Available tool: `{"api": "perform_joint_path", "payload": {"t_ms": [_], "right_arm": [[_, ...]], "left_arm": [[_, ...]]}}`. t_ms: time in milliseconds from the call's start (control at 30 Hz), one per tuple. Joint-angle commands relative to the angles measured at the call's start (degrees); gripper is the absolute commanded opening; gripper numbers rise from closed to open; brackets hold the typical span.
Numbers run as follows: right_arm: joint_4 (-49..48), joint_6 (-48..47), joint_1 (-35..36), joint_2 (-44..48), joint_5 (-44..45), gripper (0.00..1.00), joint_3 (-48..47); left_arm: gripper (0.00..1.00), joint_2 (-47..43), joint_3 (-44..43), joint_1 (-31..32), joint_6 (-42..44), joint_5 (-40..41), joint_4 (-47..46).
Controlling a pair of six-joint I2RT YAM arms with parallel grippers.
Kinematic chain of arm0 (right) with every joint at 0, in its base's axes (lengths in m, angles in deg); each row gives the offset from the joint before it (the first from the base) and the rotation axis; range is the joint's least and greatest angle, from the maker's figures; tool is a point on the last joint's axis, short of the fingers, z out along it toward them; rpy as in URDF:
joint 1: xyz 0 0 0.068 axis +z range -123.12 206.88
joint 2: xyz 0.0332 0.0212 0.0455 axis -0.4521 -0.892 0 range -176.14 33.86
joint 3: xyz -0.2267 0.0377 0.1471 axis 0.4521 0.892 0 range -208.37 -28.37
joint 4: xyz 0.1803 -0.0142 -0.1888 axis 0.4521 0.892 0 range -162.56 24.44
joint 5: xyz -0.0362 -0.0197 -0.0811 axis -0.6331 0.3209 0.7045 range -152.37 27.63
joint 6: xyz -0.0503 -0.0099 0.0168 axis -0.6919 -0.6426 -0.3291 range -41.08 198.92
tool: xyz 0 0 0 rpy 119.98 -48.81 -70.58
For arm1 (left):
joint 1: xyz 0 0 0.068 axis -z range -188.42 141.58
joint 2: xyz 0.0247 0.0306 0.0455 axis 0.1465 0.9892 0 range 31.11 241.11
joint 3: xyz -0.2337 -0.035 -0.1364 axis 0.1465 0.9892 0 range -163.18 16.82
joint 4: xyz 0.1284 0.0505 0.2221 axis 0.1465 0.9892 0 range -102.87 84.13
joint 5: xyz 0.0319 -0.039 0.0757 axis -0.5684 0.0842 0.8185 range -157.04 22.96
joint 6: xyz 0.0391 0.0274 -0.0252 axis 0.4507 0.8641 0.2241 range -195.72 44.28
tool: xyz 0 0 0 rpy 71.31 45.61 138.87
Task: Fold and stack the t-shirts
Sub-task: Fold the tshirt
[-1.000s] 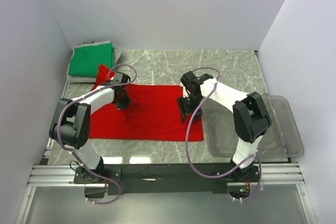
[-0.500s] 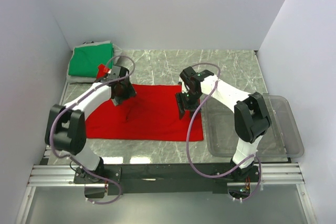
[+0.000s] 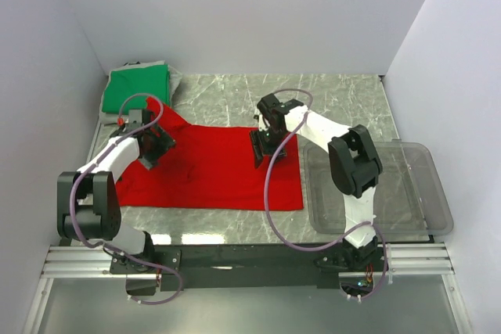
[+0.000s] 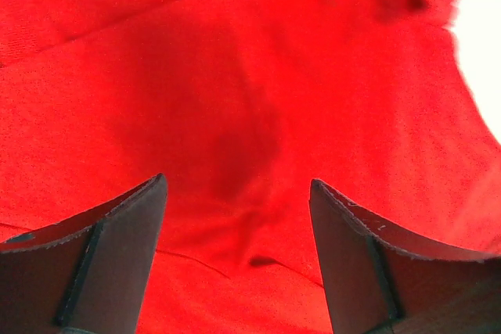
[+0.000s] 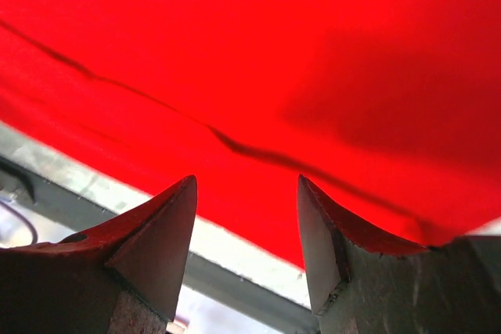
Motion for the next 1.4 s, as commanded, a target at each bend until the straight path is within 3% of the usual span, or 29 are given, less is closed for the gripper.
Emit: {"api": "perform_joint_path", "payload": {"t_ms": [0, 333, 600, 967, 1367], "right_arm": [[-4.69, 0.62, 0.8, -1.18, -0.94, 0.61, 0.95], [-9.36, 3.78, 2.11, -1.98, 1.07, 0.6, 9.04], [-11.03, 5.28, 3.96, -1.72, 3.01, 0.61, 15.81], [-11.12, 8.27, 7.12, 2.68, 4.24, 0.6, 22.93], [-10.41, 9.85, 9.76, 5.93, 4.86, 0.6, 27.24]], "left_arm": [[0.79, 0.39, 2.38, -2.8, -1.07, -3.54, -5.7], [0.8, 2.59, 9.49, -9.23, -1.07, -4.41, -7.64], [0.81, 1.71, 18.55, -15.56, -3.27, -10.92, -11.34], [0.86, -13.83, 29.71, -19.34, -6.78, -8.54, -3.95], [0.9, -21.84, 27.78, -19.69, -14.87, -4.07, 5.27]]}}
